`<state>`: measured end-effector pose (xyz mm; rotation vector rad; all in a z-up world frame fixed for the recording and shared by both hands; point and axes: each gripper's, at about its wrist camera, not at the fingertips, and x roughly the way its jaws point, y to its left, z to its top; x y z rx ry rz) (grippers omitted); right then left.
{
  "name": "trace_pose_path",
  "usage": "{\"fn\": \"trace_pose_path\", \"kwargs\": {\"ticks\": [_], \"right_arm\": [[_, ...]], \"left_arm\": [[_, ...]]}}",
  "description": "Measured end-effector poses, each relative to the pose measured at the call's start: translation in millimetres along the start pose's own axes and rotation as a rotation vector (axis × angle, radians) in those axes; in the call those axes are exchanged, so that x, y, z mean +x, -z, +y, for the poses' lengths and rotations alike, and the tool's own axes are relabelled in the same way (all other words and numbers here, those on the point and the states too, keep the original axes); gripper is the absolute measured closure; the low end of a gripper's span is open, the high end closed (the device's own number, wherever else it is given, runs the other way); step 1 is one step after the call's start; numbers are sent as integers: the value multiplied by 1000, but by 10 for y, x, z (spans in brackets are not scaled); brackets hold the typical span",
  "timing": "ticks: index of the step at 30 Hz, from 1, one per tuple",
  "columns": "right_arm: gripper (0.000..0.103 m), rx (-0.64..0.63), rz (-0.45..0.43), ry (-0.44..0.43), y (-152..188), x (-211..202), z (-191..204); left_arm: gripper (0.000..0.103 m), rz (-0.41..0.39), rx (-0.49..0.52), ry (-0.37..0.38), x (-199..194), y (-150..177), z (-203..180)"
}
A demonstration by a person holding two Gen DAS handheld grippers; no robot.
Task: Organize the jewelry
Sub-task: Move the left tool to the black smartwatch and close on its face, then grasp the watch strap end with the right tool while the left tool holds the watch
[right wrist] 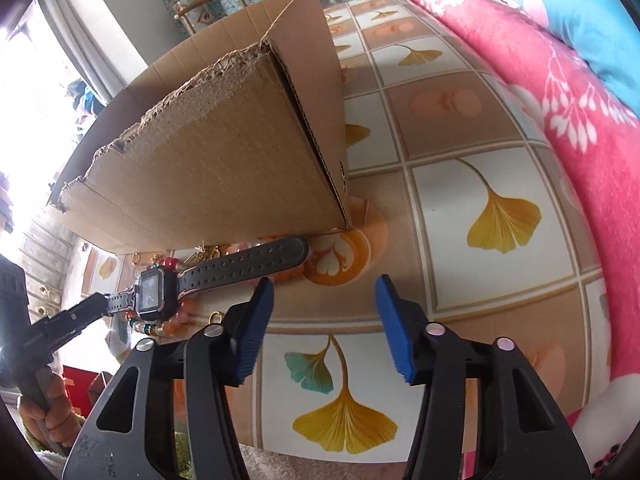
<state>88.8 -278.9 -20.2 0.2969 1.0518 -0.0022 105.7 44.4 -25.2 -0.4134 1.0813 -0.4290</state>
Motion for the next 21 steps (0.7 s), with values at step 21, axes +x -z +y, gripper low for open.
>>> {"fn": "trace_pose_path", "kwargs": {"ticks": [21], "right_arm": [[76, 152, 6, -254, -82, -211, -199]], "left_arm": [[96, -26, 143, -229, 151, 27, -188]]}}
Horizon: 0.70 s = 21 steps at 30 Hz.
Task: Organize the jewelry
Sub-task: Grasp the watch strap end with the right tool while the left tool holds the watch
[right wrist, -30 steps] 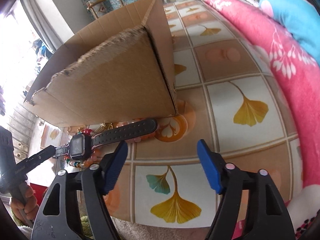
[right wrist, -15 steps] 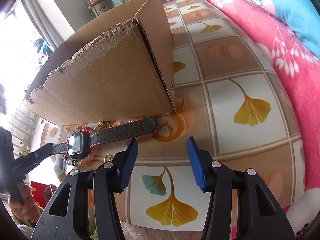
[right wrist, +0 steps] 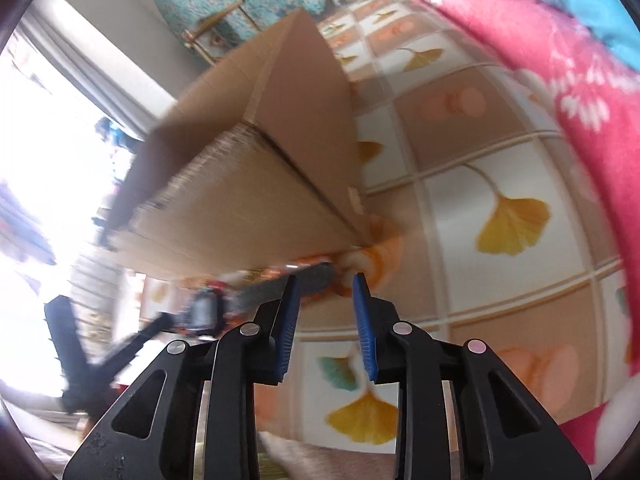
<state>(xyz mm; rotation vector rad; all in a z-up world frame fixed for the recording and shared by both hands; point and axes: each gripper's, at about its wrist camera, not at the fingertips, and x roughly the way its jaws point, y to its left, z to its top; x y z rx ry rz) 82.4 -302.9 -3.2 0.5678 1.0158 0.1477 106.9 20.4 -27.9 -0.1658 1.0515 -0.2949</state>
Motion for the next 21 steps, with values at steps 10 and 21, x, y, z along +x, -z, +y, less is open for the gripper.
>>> {"fn": "trace_pose_path", "kwargs": {"ticks": [10, 21], "right_arm": [[76, 328, 118, -219, 2, 222, -349], [71, 443, 77, -227, -45, 252, -511]], "left_arm": [[96, -5, 17, -10, 3, -1, -46], [96, -10, 15, -1, -10, 13, -1]]}}
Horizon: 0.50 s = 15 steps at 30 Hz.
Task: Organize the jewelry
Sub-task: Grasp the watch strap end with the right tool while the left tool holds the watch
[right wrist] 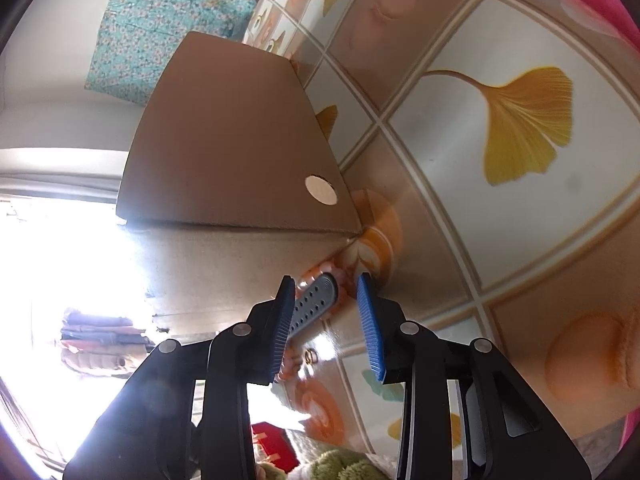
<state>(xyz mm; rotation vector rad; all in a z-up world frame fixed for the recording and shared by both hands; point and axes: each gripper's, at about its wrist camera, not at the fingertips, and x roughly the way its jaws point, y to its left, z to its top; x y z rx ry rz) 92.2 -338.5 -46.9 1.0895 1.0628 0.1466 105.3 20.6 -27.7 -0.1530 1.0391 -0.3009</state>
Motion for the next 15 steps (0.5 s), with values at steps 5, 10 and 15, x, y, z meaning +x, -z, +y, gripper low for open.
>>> {"fn": "trace_pose_path", "kwargs": {"ticks": [5, 10, 15], "right_arm": [[69, 37, 4, -39, -22, -13, -104], [69, 45, -7, -114, 28, -77, -123], [75, 43, -6, -156, 103, -172, -129]], "left_arm": [[96, 0, 0, 2, 3, 0, 3], [96, 0, 2, 4, 3, -2, 10], [96, 0, 1, 4, 2, 1, 5]]}}
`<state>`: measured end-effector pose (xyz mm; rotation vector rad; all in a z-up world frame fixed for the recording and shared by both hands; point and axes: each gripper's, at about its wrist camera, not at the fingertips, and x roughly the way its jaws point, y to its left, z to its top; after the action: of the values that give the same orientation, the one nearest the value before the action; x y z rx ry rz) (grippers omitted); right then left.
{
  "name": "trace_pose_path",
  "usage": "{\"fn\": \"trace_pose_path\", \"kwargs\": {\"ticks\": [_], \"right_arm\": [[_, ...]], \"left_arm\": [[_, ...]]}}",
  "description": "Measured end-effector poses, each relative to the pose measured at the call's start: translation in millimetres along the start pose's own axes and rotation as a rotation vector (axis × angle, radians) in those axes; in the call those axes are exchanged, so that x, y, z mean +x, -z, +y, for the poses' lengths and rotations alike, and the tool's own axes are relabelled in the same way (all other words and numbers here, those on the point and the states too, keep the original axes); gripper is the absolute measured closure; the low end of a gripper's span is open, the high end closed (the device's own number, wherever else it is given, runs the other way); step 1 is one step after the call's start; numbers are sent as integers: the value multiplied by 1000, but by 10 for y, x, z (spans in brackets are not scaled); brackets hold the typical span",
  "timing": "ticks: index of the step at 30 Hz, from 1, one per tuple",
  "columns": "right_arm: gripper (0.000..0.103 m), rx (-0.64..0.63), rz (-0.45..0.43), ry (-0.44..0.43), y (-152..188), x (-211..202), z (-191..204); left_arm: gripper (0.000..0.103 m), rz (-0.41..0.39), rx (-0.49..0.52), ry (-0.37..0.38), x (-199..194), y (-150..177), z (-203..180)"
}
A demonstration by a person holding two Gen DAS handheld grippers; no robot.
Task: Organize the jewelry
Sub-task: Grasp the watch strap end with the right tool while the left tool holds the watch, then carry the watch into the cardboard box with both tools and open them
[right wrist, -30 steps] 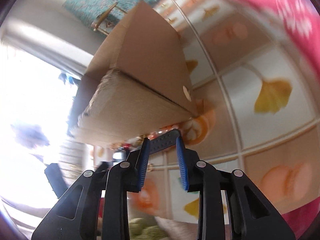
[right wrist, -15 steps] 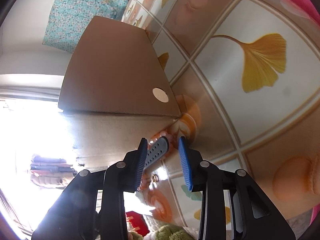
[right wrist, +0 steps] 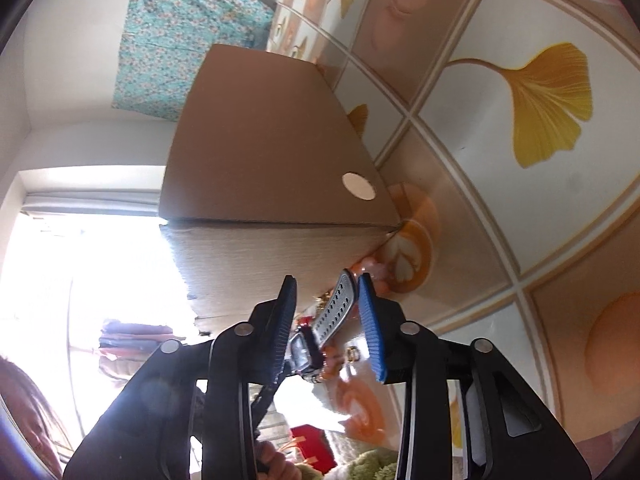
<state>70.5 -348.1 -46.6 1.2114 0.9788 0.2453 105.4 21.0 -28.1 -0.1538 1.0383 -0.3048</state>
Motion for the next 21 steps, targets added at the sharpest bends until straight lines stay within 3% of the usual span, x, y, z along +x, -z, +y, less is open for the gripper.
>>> {"fn": "trace_pose_path", "kwargs": {"ticks": [5, 8, 13, 21], "right_arm": [[94, -34, 1, 50, 54, 62, 42], [100, -131, -26, 145, 105, 60, 170], [102, -342, -63, 282, 271, 34, 514], [102, -742, -162, 448, 769, 62, 1171]], "left_arm": [[96, 0, 1, 0, -1, 0, 3], [96, 0, 6, -1, -4, 1, -1], [96, -8, 10, -6, -26, -5, -2], [99, -90, 72, -20, -253, 1, -155]]}}
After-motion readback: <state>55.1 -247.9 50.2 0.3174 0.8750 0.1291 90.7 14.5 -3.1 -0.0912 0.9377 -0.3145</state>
